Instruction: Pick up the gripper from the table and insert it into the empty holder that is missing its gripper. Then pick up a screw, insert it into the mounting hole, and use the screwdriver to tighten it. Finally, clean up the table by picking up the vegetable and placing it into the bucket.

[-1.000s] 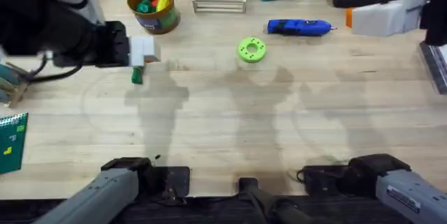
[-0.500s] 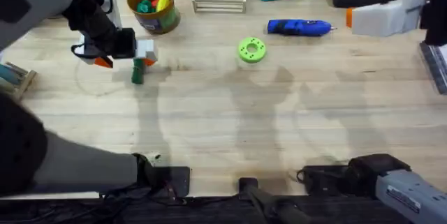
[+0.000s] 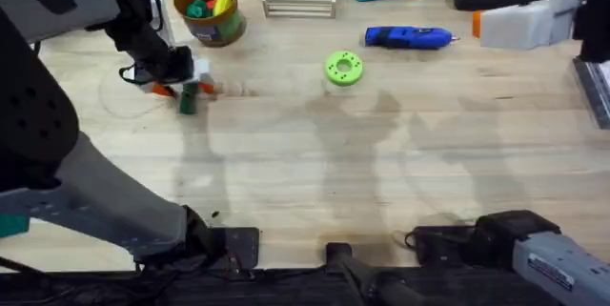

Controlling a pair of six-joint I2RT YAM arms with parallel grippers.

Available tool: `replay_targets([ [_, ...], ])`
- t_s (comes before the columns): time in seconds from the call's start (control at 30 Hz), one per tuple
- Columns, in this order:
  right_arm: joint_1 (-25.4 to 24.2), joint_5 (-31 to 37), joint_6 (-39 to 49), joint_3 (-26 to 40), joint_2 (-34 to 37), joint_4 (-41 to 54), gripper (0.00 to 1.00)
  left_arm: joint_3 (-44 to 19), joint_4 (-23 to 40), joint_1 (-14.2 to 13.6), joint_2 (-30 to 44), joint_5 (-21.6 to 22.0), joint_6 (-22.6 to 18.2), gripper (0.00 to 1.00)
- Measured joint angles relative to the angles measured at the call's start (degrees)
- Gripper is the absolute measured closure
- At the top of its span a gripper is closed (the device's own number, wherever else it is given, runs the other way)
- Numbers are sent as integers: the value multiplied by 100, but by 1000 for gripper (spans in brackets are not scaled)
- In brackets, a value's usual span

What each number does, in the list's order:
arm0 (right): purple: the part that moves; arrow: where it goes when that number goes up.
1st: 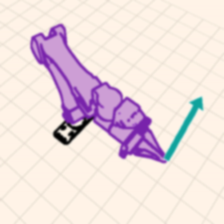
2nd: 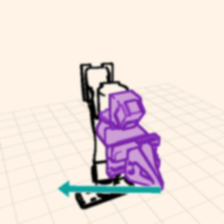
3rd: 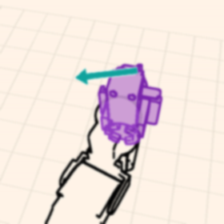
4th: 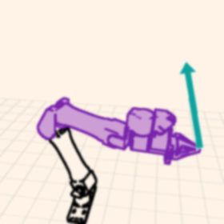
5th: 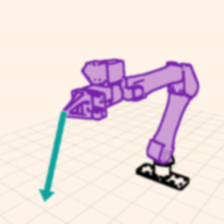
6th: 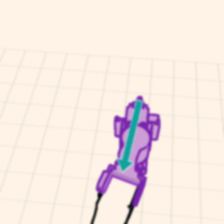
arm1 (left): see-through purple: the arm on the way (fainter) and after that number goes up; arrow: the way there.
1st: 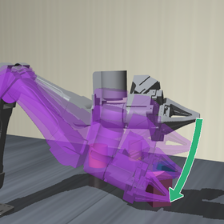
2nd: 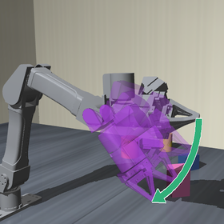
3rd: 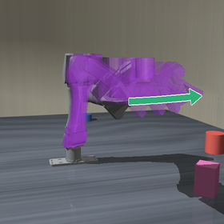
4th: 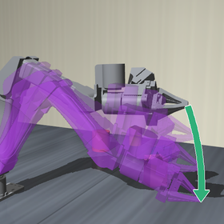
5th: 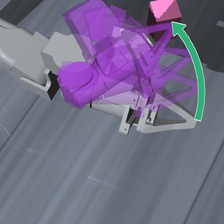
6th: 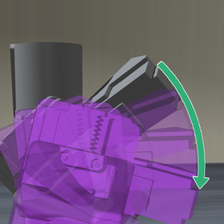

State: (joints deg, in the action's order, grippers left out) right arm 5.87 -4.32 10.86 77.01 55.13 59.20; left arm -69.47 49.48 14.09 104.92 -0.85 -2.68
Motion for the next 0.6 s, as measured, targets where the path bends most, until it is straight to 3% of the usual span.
replay_targets([
  [0.13, 0, 0, 2, 0, 0, 0, 69, -10, 7, 0, 2, -26, -11, 861],
  [0.17, 0, -1, 0, 0, 0, -2, 68, -43, 38, -2, -7, -25, -39, 960],
  [0.4, 0, 0, 0, 0, 0, 0, 68, -72, 274, -4, 24, 24, -9, 981],
  [0.6, 0, 0, 0, 0, 0, 0, 68, -577, 1107, -5, 28, -70, -17, 982],
])
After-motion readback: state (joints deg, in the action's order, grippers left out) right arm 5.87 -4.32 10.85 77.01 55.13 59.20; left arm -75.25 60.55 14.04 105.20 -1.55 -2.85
